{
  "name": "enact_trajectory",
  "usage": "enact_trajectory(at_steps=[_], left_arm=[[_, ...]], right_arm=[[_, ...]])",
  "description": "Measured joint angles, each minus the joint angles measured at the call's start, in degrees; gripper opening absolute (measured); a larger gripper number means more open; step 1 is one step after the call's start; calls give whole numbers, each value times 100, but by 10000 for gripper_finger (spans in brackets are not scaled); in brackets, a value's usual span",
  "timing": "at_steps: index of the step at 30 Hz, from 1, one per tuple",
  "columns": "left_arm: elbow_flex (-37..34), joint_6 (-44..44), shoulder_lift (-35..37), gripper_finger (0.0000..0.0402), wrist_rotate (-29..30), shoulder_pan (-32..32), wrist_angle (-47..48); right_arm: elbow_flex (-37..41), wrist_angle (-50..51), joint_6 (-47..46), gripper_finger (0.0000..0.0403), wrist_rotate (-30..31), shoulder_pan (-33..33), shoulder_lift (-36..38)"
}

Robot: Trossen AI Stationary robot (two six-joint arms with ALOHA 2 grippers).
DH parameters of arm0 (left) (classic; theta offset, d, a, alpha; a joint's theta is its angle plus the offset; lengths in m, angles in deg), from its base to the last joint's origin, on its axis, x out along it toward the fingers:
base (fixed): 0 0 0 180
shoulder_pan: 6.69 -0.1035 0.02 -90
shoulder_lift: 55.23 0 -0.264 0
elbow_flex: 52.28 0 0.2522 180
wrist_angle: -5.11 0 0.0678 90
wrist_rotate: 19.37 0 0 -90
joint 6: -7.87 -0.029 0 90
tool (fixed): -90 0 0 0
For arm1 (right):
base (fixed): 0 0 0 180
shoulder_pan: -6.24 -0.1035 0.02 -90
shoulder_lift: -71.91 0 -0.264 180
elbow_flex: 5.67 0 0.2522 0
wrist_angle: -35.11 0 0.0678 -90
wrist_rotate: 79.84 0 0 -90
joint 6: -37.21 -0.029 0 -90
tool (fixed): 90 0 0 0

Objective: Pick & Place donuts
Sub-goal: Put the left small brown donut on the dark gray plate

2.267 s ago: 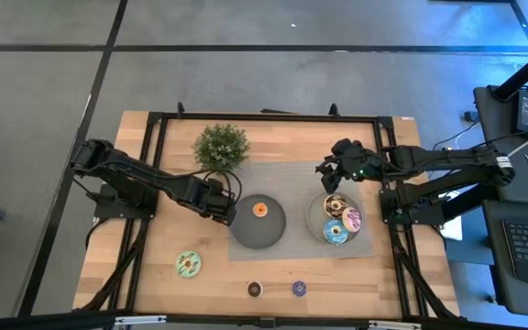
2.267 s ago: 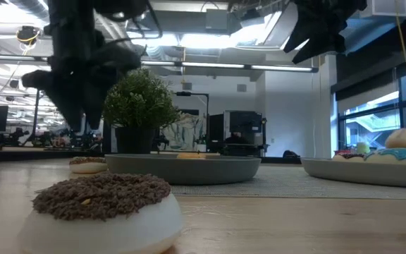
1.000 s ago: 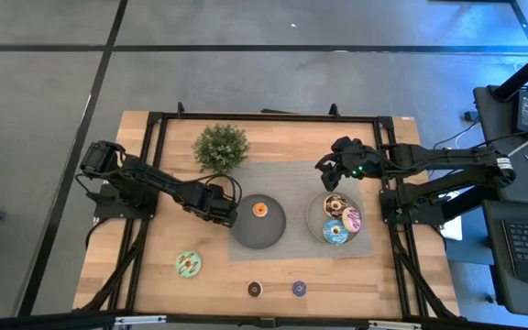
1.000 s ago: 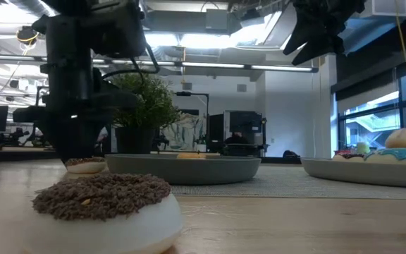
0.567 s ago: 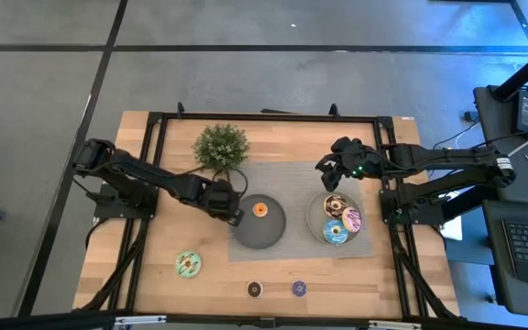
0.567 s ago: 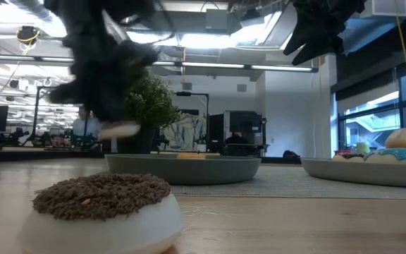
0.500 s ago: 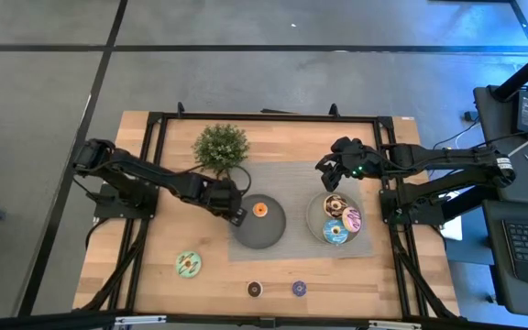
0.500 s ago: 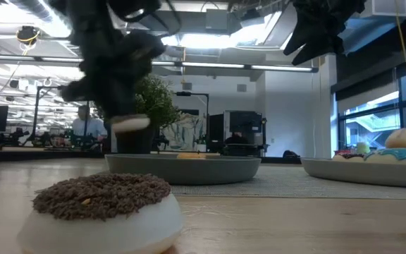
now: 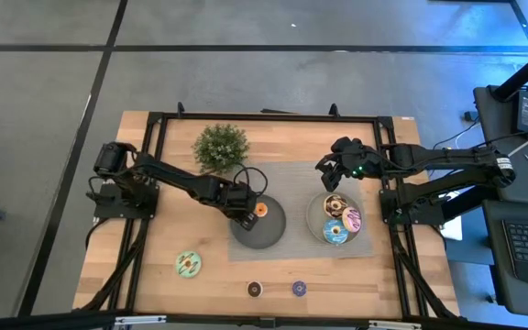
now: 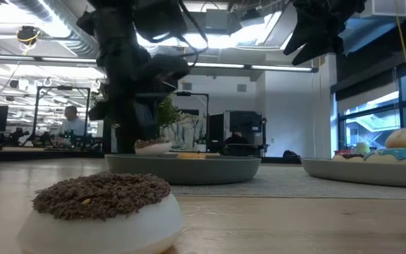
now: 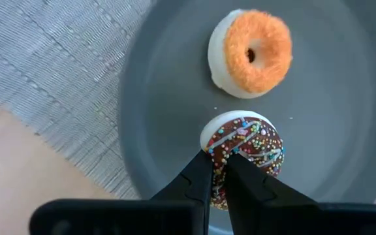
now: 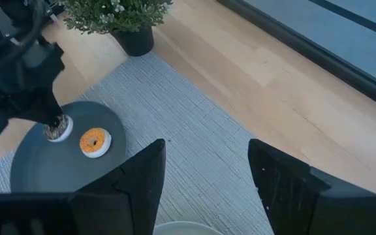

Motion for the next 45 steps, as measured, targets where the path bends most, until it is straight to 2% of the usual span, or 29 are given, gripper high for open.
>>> enact_trajectory(at_steps=[4,18,24,28,39,45], left_arm=[[23,-2,-142,30,-12,11,-369],[18,46,-227,38,-433,0,-254],[18,47,-225,50,-317,-11,-254],[16,51,-225,66,-344,-9,-254],[14,100,-222,141,-462,-158,-202],[14,63,-222,152,-497,-162,-208]], right_arm=[[0,2,-1,220,0,0,0],[0,4,6,220,0,0,0],[0,2,16,220,0,0,0],[0,2,20,220,0,0,0],[0,2,3,220,-5,0,0],[0,-38,119,220,-493,-56,-183]])
